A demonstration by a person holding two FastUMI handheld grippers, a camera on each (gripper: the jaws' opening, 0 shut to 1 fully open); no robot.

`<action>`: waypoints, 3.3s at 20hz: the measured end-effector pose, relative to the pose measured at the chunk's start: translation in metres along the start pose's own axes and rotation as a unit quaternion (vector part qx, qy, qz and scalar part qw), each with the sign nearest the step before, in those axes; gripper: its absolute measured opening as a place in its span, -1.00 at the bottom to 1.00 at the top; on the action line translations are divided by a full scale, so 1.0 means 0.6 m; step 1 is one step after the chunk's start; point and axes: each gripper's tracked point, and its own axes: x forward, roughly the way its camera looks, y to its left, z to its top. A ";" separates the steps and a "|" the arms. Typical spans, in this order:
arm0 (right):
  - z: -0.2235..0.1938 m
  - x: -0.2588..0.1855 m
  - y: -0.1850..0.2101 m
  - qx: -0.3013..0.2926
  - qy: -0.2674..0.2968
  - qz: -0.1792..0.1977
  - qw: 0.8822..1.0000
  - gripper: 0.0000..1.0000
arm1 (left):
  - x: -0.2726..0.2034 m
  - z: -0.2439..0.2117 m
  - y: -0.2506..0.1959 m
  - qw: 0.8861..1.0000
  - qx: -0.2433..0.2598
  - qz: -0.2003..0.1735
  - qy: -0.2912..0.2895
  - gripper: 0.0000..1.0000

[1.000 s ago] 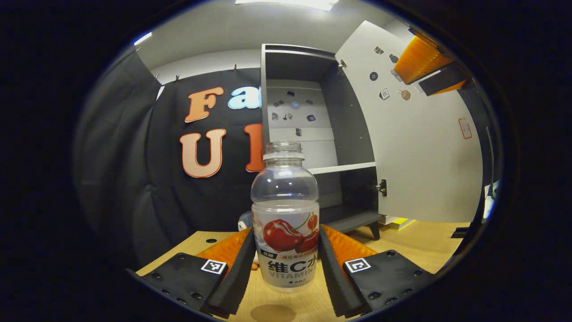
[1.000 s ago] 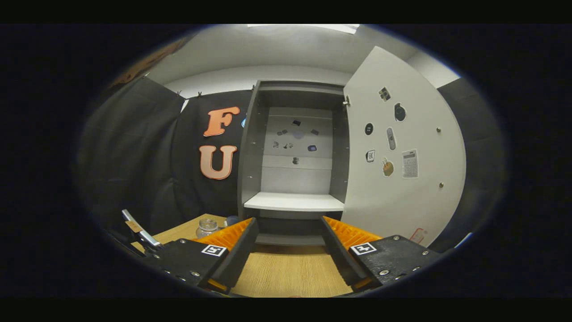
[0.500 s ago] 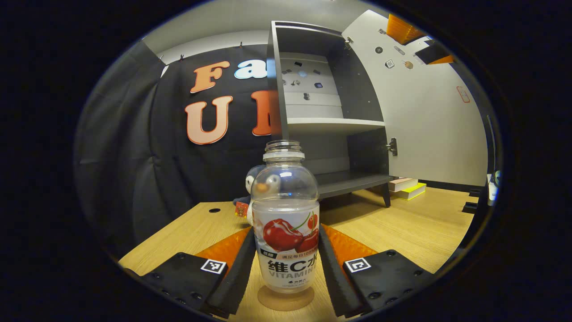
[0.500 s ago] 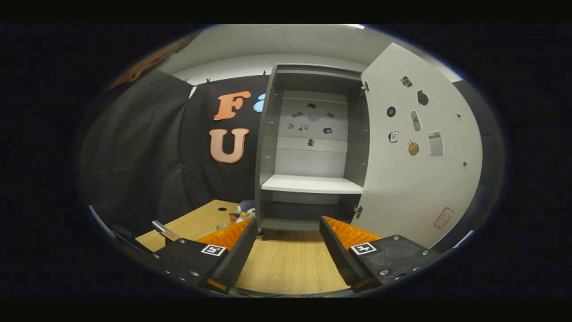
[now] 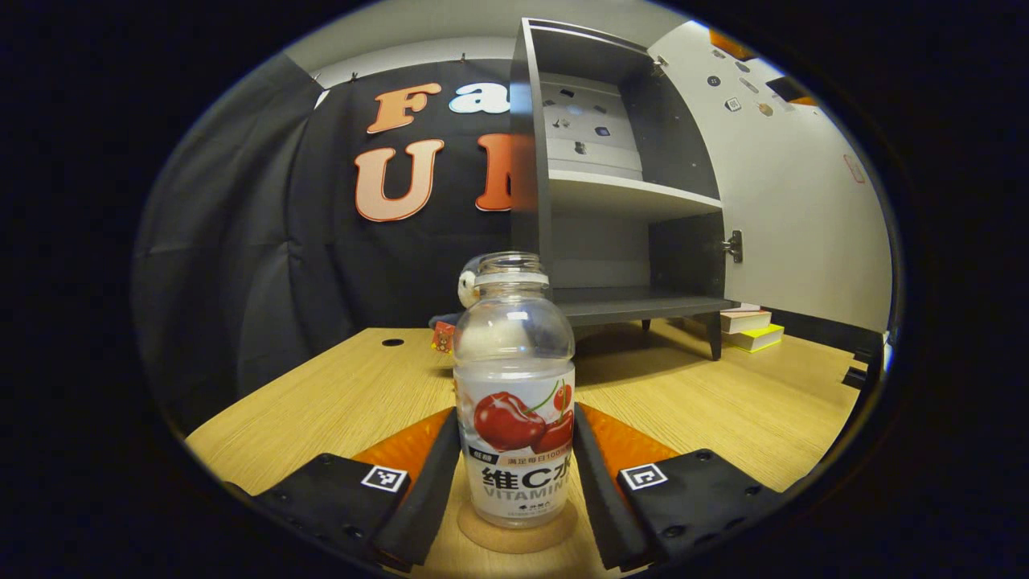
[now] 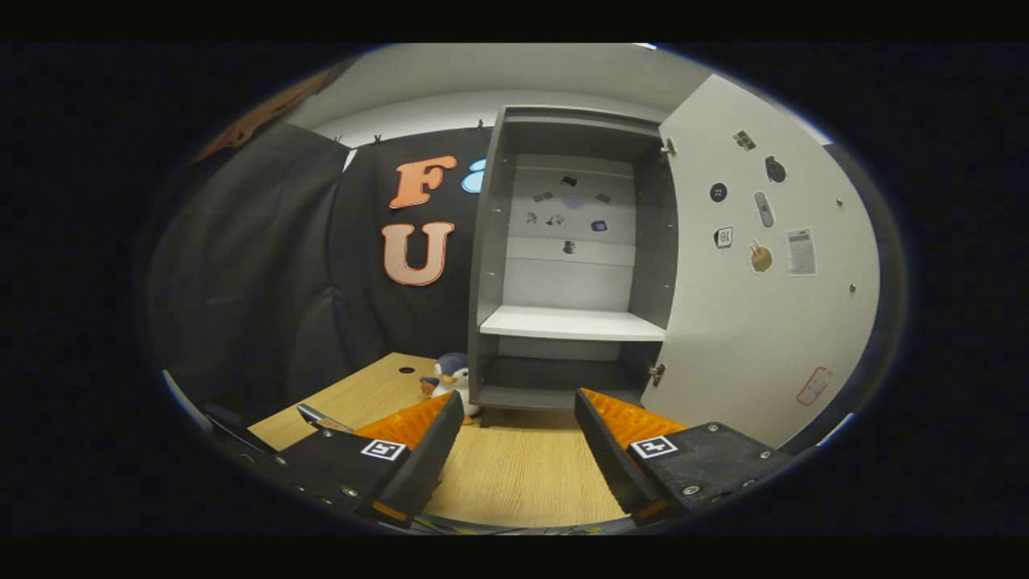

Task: Open the cabinet door with the right hand, grasp the bottle in the cabinet with the left hand and place it on the coaster, then close the cabinet door with the right hand.

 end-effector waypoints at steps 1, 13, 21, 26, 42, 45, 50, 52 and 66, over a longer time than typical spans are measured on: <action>-0.002 0.001 0.000 0.001 0.002 0.001 1.000 0.72 | 0.002 -0.002 -0.002 1.000 0.001 -0.002 0.001 0.63; -0.008 0.002 0.006 0.009 0.010 0.006 1.000 0.72 | -0.026 -0.010 0.004 1.000 0.009 0.006 0.025 0.72; -0.005 0.001 0.007 0.008 0.008 0.006 1.000 0.72 | -0.014 0.018 0.004 1.000 0.016 0.006 0.014 0.85; 0.007 -0.001 0.003 0.011 -0.005 0.001 1.000 0.75 | -0.009 0.077 0.004 1.000 0.016 0.002 -0.010 0.88; 0.053 -0.020 -0.083 0.035 -0.067 -0.090 0.993 0.84 | -0.044 0.332 0.013 0.999 0.017 -0.013 -0.048 0.91; 0.061 -0.032 -0.105 0.049 -0.073 -0.093 0.992 0.84 | -0.063 0.385 -0.004 0.998 0.025 -0.010 -0.063 0.90; 0.052 -0.047 -0.151 0.045 -0.072 -0.108 0.990 0.84 | -0.087 0.453 -0.033 0.998 0.010 -0.012 -0.069 0.90; 0.052 -0.056 -0.164 0.051 -0.073 -0.115 0.989 0.84 | -0.099 0.478 -0.036 0.997 0.019 -0.004 -0.076 0.89; 0.046 -0.166 -0.386 0.039 -0.079 -0.263 0.961 0.84 | -0.118 0.521 -0.115 0.996 0.005 -0.002 -0.088 0.90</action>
